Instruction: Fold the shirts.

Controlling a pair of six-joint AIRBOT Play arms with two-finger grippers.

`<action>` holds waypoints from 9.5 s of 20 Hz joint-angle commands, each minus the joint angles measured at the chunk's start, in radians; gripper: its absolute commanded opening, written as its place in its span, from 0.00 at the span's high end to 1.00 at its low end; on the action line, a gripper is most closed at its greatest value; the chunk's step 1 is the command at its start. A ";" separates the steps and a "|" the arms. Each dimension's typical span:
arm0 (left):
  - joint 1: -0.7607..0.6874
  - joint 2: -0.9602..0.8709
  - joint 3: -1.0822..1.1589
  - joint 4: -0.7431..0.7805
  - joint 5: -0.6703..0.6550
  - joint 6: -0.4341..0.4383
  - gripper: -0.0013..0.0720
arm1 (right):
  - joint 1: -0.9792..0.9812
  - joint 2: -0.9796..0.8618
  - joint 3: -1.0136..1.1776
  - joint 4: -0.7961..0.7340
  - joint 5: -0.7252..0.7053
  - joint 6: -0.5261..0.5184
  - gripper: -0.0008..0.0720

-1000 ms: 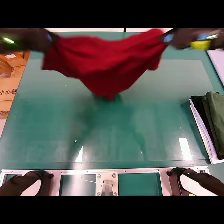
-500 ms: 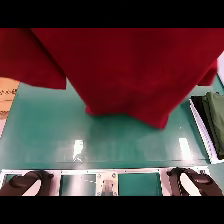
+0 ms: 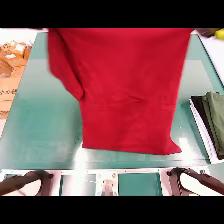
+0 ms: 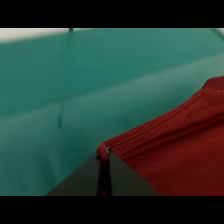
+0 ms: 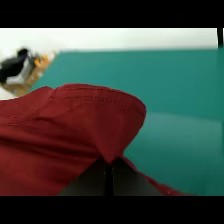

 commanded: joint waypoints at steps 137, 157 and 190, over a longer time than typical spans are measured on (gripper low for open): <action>0.151 0.411 0.322 -0.087 -0.172 -0.038 0.95 | -0.248 0.289 0.530 -0.291 0.093 0.306 0.97; 0.150 -0.277 -0.527 -0.371 0.308 0.204 0.95 | -0.056 -0.459 -0.087 -0.075 -0.142 0.122 0.97; 0.274 -0.344 -0.778 -0.301 -0.014 0.137 0.95 | -0.526 -0.227 -0.634 -0.215 0.062 0.209 0.41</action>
